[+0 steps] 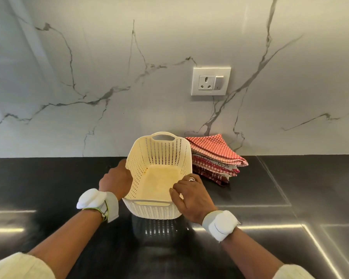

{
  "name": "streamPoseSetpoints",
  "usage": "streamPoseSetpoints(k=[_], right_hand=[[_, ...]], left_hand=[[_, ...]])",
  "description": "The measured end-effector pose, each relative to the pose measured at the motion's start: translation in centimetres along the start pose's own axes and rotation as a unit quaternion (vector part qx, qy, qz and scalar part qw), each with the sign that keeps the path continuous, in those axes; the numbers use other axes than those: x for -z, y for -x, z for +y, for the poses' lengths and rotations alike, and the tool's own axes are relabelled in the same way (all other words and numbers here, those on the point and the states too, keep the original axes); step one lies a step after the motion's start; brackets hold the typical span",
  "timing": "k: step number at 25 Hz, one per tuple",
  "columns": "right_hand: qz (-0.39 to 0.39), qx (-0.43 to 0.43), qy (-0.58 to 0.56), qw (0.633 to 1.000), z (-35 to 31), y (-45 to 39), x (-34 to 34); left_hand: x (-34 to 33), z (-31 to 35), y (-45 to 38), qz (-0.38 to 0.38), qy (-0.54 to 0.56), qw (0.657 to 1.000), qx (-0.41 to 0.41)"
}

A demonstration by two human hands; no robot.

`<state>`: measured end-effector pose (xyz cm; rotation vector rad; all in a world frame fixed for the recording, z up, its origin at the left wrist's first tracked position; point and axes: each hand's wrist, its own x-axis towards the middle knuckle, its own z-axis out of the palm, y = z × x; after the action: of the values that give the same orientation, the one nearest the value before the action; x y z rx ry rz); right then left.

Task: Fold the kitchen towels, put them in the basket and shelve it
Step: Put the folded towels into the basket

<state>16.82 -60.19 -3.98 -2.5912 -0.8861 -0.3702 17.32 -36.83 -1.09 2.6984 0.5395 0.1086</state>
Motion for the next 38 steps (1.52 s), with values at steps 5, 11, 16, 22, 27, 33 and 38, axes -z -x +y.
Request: streamPoseSetpoints(k=[5,11,16,22,27,33,38], right_hand=[[0.038,0.012,-0.069,0.997,2.1,-1.1,-0.1],[0.166,-0.084,-0.187,0.965,4.7,-3.6,1.0],[0.208,-0.317,-0.033,0.925,13.4,-7.7,3.4],[-0.031,-0.49,-0.021,0.871,19.2,-10.4,3.9],[0.002,-0.491,-0.062,0.869,19.7,-11.1,3.8],[0.071,-0.405,-0.2,0.889,17.2,-11.3,5.2],[0.203,-0.24,-0.122,0.942,13.5,-14.1,10.7]], left_hand=[[-0.7,0.6,-1.8,-0.054,0.026,0.997,-0.041],[-0.9,3.8,-3.6,-0.035,-0.073,0.982,-0.169],[-2.4,7.7,-4.5,-0.12,-0.08,0.953,-0.265],[-4.6,9.2,-5.4,-0.237,-0.003,0.935,-0.265],[-3.4,8.0,-6.4,-0.242,0.064,0.932,-0.261],[-1.5,6.1,-4.9,-0.122,-0.045,0.937,-0.326],[0.1,7.2,-5.5,-0.089,0.135,0.941,-0.298]])
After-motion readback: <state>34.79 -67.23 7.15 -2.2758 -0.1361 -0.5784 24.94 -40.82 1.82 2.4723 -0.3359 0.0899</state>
